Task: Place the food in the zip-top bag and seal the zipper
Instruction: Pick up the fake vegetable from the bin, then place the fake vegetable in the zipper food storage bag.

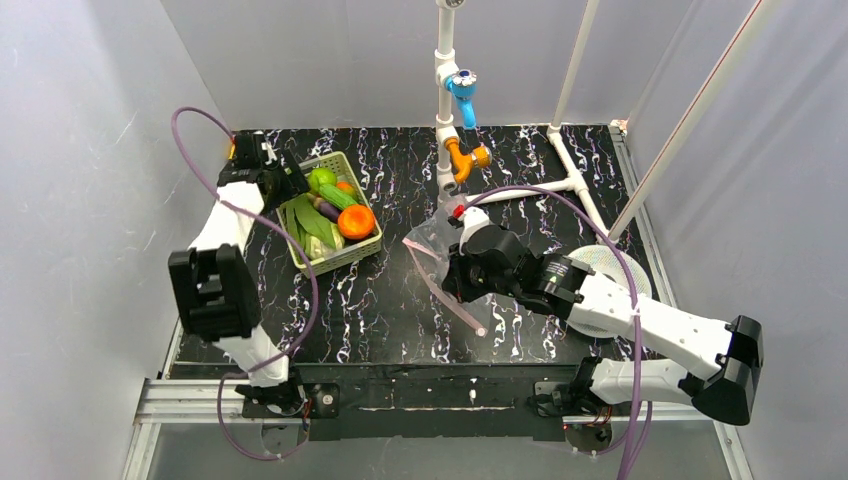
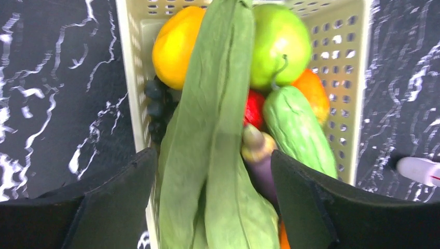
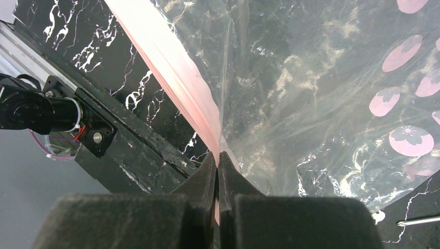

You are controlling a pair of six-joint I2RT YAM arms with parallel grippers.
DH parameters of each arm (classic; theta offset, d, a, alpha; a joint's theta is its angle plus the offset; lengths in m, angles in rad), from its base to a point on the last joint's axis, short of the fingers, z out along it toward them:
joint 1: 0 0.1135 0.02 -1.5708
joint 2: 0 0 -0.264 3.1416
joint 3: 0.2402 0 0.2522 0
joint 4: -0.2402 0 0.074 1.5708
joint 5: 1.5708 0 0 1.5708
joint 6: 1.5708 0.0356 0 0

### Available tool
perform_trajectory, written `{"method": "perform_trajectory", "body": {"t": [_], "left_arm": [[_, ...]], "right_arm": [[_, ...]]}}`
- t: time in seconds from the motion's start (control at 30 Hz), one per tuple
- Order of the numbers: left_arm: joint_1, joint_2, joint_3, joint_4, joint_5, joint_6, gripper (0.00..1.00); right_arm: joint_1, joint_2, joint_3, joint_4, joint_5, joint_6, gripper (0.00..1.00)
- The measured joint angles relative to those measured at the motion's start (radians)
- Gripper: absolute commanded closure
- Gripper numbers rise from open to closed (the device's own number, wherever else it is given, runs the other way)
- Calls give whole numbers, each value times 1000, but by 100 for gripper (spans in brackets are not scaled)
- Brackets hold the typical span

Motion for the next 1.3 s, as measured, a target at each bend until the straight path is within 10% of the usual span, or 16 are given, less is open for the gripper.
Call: {"method": "perform_trajectory", "body": {"t": [0.23, 0.47, 0.97, 1.3], "left_arm": [[35, 236, 52, -23, 110, 3, 62], [35, 159, 21, -18, 113, 24, 76], [31, -322, -95, -55, 63, 75, 86], [-96, -802, -378, -153, 570, -56, 100]], "right_arm": [[0, 53, 35, -6, -9, 2, 99], [0, 113, 69, -5, -40, 18, 99], [0, 87, 70, -32, -37, 25, 99], [0, 66, 71, -52, 65, -26, 99]]}}
